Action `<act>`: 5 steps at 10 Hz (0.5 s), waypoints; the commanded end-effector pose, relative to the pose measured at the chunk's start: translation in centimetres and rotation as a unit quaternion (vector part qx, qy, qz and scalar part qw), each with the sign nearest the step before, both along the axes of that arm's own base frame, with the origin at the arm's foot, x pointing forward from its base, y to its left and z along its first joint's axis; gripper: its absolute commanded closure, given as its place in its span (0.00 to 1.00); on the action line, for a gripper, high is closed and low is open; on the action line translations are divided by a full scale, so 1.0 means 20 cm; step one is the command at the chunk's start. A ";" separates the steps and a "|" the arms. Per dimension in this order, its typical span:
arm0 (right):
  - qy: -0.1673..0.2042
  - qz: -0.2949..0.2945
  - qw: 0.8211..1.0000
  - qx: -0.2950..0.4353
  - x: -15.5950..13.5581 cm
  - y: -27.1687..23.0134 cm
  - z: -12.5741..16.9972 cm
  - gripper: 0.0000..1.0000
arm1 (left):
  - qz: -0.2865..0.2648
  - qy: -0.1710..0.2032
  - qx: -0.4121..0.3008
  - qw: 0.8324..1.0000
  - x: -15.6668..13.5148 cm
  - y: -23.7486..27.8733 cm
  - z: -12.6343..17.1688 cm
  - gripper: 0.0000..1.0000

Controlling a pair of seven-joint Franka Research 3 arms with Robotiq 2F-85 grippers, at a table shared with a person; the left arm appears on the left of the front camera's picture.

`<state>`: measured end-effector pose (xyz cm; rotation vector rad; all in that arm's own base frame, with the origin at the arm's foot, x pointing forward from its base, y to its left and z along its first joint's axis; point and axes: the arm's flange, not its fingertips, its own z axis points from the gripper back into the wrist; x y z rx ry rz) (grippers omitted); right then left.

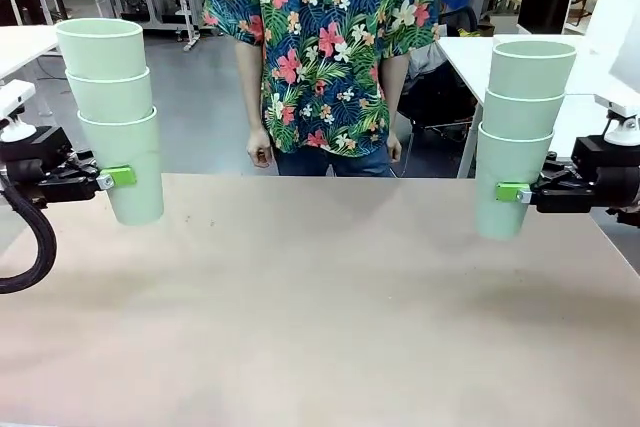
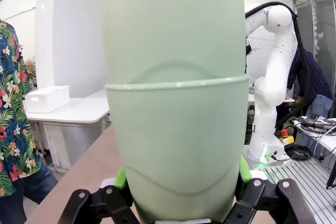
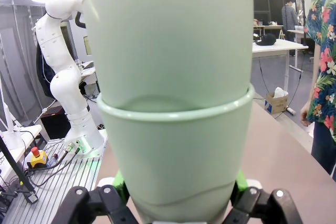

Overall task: Stack the cups and store them in the basket.
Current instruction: Place the stack of Reusable plastic cups into the Pantry Basket.

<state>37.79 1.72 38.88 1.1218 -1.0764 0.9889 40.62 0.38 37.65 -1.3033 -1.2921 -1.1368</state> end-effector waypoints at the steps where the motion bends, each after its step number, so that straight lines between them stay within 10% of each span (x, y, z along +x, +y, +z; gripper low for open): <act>1: -0.004 0.000 1.000 -0.001 0.00 0.00 0.02 0.13 | -0.001 -0.005 -0.002 1.000 0.00 0.00 0.02 0.14; 5: -0.004 0.000 1.000 -0.001 0.00 0.00 0.02 0.13 | -0.001 -0.005 -0.002 1.000 0.00 0.00 0.02 0.14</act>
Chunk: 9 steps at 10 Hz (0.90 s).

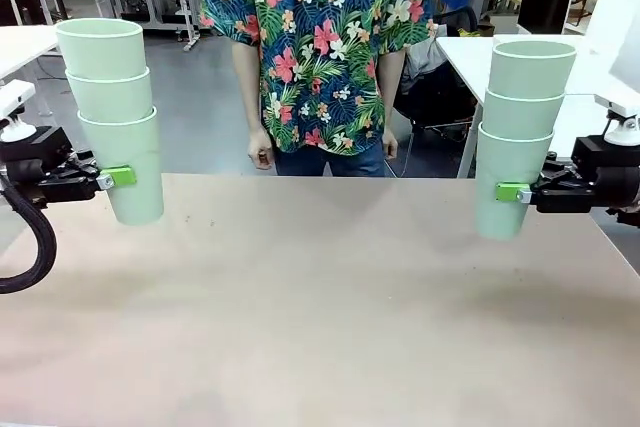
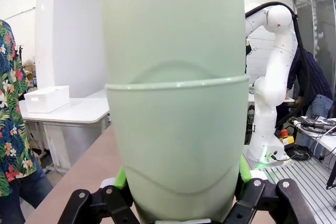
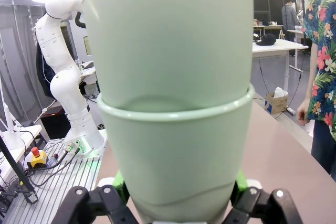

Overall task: Stack the cups and store them in the basket.
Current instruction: Place the stack of Reusable plastic cups into the Pantry Basket.

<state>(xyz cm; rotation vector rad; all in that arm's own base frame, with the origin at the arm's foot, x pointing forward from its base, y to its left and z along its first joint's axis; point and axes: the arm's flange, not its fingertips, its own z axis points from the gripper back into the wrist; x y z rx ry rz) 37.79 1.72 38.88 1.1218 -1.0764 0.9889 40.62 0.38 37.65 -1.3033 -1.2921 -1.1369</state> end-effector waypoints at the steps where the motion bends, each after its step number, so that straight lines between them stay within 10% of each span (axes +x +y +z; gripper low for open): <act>1: -0.004 0.000 1.000 -0.001 0.00 0.00 0.02 0.13 | -0.001 -0.005 -0.002 1.000 0.00 0.00 0.02 0.14; 9: -0.004 0.000 1.000 -0.001 0.00 0.00 0.02 0.13 | -0.001 -0.005 -0.002 1.000 0.00 0.00 0.02 0.14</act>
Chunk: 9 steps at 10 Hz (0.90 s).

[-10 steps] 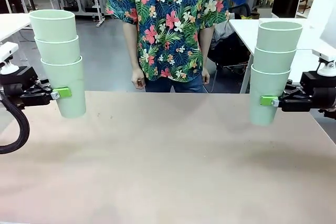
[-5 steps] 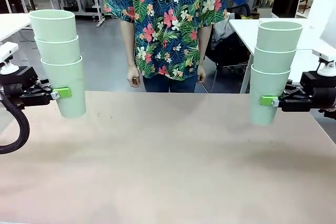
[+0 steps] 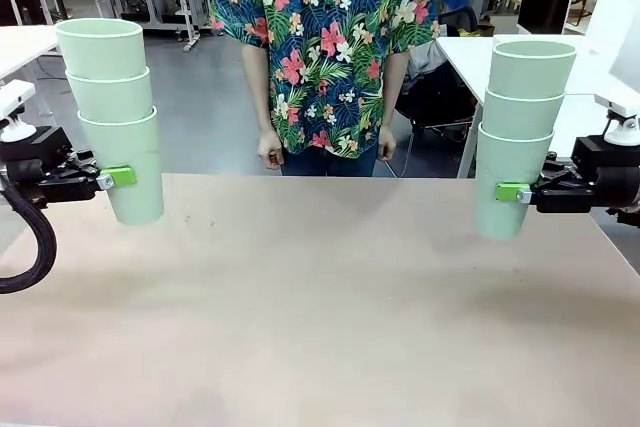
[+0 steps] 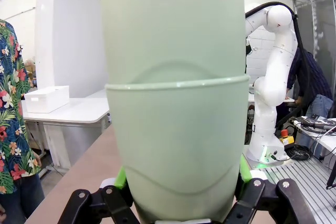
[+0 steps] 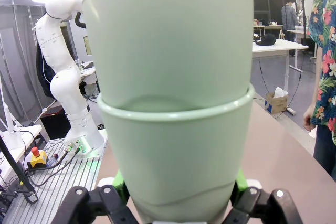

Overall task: Stack the cups and store them in the basket.
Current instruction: Place the stack of Reusable plastic cups into the Pantry Basket.

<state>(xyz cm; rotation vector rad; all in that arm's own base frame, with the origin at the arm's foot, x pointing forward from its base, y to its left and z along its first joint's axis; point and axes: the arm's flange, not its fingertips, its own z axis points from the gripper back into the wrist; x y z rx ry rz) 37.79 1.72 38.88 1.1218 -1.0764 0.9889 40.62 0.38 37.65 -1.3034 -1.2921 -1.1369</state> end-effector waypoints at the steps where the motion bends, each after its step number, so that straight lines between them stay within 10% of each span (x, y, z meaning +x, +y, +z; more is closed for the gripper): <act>1: -0.004 0.000 1.000 -0.001 0.00 0.00 0.02 0.13 | -0.001 -0.005 -0.002 1.000 0.00 0.00 0.02 0.14; 9: -0.004 0.000 1.000 -0.001 0.00 0.00 0.02 0.13 | -0.001 -0.005 -0.002 1.000 0.00 0.00 0.02 0.14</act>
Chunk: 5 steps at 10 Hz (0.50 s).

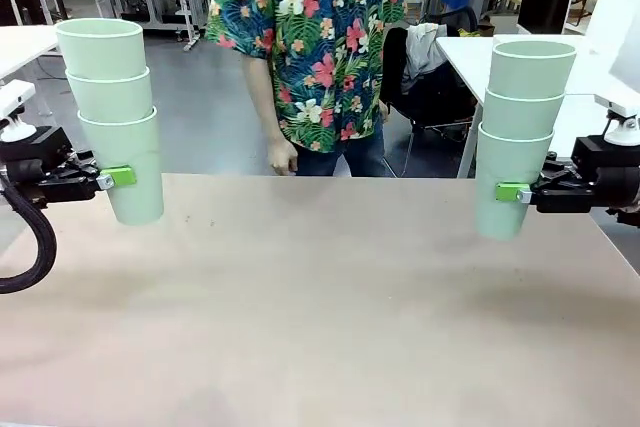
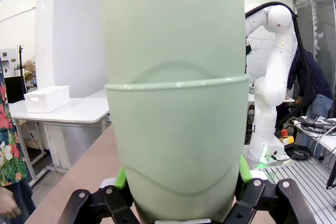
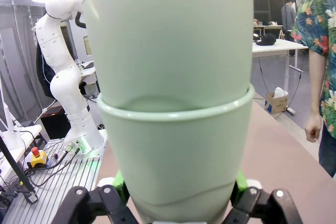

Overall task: Stack the cups and store them in the basket.
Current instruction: Place the stack of Reusable plastic cups into the Pantry Basket.

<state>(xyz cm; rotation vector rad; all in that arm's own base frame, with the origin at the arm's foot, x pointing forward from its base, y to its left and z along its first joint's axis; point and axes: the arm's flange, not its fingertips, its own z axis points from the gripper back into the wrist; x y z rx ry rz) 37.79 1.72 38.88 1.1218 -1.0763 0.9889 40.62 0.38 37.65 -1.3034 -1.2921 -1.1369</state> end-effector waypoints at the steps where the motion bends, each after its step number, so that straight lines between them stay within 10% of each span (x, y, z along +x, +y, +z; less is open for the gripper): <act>1: -0.004 0.000 1.000 -0.001 0.00 0.00 0.02 0.13 | -0.001 -0.005 -0.002 1.000 0.00 0.00 0.02 0.14; 5: -0.004 0.000 1.000 -0.001 0.00 0.00 0.02 0.13 | -0.001 -0.005 -0.002 1.000 0.00 0.00 0.02 0.14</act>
